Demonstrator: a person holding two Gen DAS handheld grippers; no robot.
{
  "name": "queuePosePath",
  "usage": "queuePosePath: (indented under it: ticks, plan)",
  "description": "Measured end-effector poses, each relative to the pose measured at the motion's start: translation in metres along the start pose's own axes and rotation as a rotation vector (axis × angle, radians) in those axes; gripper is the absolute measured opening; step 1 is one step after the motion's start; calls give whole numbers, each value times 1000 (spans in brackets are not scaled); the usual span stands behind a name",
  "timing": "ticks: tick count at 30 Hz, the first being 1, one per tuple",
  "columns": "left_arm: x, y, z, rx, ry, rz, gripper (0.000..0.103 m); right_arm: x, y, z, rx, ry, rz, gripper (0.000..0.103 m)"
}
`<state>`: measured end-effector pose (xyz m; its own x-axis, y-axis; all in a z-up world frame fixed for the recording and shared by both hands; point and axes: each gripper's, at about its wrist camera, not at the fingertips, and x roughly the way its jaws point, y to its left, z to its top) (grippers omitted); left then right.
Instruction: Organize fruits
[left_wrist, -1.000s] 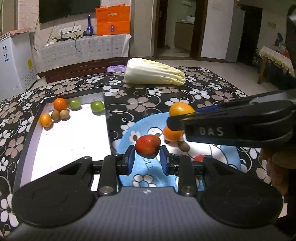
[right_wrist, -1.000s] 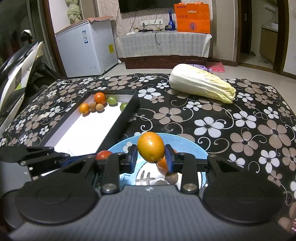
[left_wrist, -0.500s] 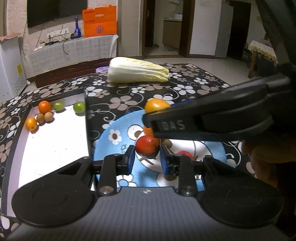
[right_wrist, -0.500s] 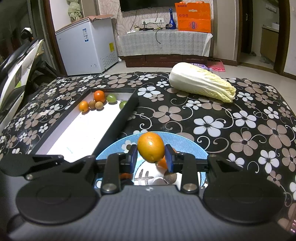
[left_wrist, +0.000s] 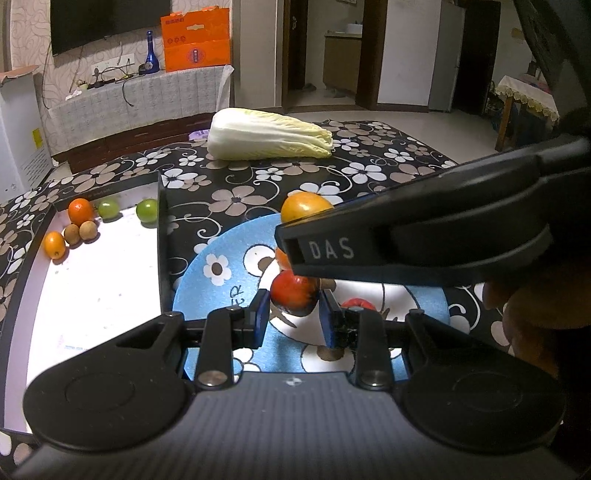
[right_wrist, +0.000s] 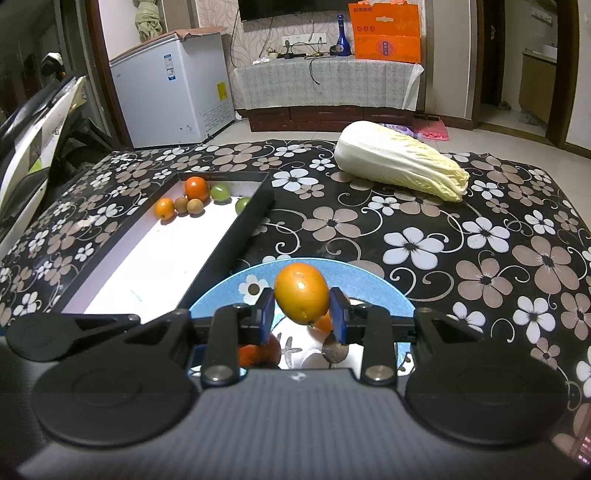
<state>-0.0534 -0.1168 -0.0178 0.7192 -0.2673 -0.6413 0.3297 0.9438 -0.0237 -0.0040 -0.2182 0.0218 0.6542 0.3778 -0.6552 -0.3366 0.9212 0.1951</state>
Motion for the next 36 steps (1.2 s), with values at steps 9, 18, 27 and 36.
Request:
queuePosePath:
  ticks: [9, 18, 27, 36]
  plan:
    - [1, -6, -3, 16, 3, -19, 34, 2, 0, -1, -4, 17, 0, 35]
    - [2, -11, -6, 33, 7, -32, 34, 3, 0, -2, -3, 29, -2, 35]
    - [0, -14, -8, 53, -1, -58, 34, 9, -3, -4, 0, 55, -8, 35]
    - [-3, -20, -10, 83, -22, -94, 34, 21, -4, -9, -18, 106, -24, 35]
